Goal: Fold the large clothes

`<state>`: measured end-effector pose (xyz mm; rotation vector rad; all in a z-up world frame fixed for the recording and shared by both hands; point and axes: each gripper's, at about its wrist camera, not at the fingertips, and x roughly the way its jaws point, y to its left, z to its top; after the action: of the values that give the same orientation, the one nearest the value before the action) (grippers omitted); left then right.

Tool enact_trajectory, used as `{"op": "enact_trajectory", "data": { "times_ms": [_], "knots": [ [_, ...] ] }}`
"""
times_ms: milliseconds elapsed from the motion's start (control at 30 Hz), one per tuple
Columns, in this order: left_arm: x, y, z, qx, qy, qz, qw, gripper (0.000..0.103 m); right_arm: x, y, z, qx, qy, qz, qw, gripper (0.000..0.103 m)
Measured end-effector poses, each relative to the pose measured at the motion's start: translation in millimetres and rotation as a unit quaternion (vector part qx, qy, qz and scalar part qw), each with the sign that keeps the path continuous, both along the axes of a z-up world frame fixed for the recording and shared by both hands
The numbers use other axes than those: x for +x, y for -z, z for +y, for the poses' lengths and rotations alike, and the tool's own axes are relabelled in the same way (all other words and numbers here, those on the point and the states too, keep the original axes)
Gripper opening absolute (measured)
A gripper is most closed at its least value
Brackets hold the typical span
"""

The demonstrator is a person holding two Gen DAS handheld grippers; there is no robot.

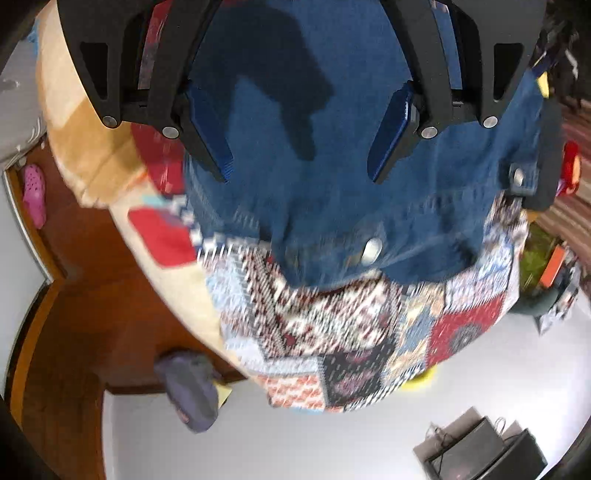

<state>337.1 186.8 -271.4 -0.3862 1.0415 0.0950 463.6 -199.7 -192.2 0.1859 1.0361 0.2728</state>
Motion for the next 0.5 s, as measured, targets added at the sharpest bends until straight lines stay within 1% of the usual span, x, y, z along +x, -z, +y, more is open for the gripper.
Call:
{"op": "enact_trajectory", "data": {
  "times_ms": [67,133,167,233,300,367,433,500],
  "knots": [
    [-2,15,7,-0.053,-0.011,0.014,0.9984,0.08,-16,3,4,-0.014,-0.023,0.002,1.0,0.072],
    [-2,27,10,-0.107,-0.017,0.014,0.994,0.08,-35,7,10,-0.039,-0.05,-0.001,0.998,0.072],
    [-1,30,11,-0.124,-0.022,0.011,0.992,0.08,-42,9,10,-0.049,-0.06,-0.003,0.997,0.072],
    [2,30,15,-0.144,-0.036,-0.008,0.9888,0.08,-60,11,15,-0.07,-0.083,-0.007,0.994,0.072],
    [2,27,17,-0.166,-0.052,-0.029,0.9844,0.08,-69,13,16,-0.074,-0.099,-0.004,0.992,0.072],
    [3,25,19,-0.208,-0.06,-0.056,0.9747,0.08,-74,16,14,-0.068,-0.105,-0.001,0.992,0.072],
    [7,24,21,-0.235,-0.072,-0.073,0.9666,0.08,-78,16,11,-0.066,-0.103,0.001,0.992,0.072],
    [16,27,20,-0.242,-0.083,-0.071,0.964,0.08,-78,17,9,-0.058,-0.099,0.005,0.993,0.072]
  ]
}}
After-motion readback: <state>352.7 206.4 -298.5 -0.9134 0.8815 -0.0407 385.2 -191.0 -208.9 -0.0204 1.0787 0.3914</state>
